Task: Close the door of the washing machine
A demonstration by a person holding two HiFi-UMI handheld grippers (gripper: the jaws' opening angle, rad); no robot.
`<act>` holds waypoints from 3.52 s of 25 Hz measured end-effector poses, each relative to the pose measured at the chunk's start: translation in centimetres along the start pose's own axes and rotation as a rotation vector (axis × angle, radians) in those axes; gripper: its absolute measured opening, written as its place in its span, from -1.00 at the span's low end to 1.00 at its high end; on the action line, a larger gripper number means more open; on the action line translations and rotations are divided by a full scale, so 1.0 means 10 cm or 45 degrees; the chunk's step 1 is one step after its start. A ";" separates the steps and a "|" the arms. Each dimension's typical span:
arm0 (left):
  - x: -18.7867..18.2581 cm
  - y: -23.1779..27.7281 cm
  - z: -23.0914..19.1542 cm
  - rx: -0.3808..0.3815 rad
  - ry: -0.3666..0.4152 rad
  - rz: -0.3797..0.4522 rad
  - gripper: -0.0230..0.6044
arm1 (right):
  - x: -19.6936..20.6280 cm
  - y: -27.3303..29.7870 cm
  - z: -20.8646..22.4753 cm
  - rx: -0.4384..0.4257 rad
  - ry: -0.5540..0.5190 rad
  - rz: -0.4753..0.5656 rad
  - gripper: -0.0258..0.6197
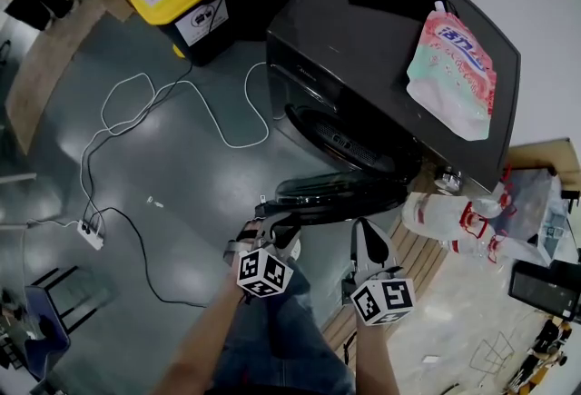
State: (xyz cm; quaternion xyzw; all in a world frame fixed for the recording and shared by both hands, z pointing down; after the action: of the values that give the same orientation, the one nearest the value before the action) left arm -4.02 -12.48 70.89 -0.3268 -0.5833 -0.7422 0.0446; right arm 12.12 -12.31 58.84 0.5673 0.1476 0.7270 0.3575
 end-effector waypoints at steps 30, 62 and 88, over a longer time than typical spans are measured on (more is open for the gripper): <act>-0.95 0.82 -1.78 -0.208 -0.439 0.083 -0.90 | -0.55 0.44 0.36 0.069 0.016 0.040 -0.88; -1.23 0.20 -1.85 -0.234 -0.507 0.276 -0.90 | -0.77 0.05 0.46 0.146 0.061 0.183 -0.88; -2.70 -2.68 -1.67 -0.491 -0.239 0.938 -0.91 | -2.15 -1.48 0.06 0.226 -0.095 0.782 -0.88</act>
State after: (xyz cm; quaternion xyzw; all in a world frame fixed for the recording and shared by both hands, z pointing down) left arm -2.11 -27.53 32.21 -0.5820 -0.2795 -0.7392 0.1917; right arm 20.06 -16.77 34.38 0.6404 0.0191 0.7640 0.0758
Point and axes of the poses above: the fingertips, and each gripper's own axes: y forward along the fingers, z to its right, x out of its underside, the point moved 6 cm from there along -y, backward along the fingers, and after that the axes turned 14 degrees about -z, right-handed, at the moved point
